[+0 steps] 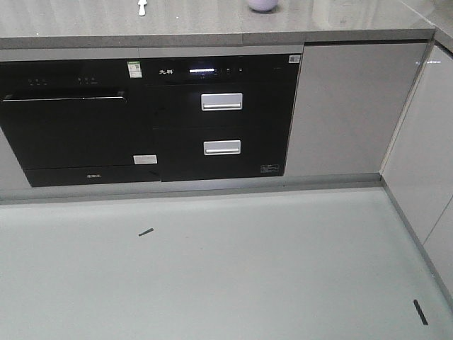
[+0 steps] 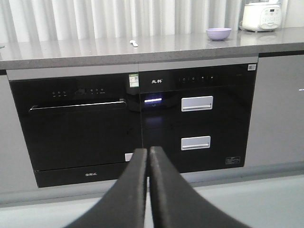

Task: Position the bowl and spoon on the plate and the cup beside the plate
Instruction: 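Drive the base toward the grey counter with the lilac bowl, then drive closer and stop facing the pale green spoon and lilac bowl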

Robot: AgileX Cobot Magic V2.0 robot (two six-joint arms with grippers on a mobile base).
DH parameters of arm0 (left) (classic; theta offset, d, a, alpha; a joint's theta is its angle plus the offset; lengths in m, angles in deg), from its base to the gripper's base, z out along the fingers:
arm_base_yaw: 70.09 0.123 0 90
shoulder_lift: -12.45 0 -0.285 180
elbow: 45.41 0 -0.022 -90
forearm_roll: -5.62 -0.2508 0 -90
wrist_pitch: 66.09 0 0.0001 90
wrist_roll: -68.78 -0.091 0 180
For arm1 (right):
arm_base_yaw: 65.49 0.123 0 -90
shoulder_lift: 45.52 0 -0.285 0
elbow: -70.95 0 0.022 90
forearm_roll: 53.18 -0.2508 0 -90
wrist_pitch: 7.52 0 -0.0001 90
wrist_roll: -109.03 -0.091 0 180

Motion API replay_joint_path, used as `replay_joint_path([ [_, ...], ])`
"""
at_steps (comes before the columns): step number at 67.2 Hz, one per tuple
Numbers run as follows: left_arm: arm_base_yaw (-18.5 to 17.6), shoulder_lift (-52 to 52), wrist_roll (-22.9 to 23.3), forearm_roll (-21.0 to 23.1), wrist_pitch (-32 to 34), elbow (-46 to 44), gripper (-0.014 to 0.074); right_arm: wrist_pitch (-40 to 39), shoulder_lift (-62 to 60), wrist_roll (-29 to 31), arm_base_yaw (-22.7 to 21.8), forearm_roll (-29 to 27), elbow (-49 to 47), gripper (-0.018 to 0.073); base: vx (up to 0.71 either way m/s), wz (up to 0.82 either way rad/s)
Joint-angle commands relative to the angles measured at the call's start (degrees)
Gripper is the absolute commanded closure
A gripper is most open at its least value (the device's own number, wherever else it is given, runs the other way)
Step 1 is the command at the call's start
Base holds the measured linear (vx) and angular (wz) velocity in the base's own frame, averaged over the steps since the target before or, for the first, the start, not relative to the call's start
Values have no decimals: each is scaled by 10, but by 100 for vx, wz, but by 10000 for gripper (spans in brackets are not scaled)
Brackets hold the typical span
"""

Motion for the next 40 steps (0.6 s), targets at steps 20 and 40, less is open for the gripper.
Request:
replay_joint_path([
  [20, -4, 8, 7, 5, 43, -11, 603, -40, -4, 0, 1, 1, 6, 570, 20, 5],
  [40, -4, 8, 7, 5, 43, -11, 603, -41, -4, 0, 1, 1, 6, 570, 22, 4],
])
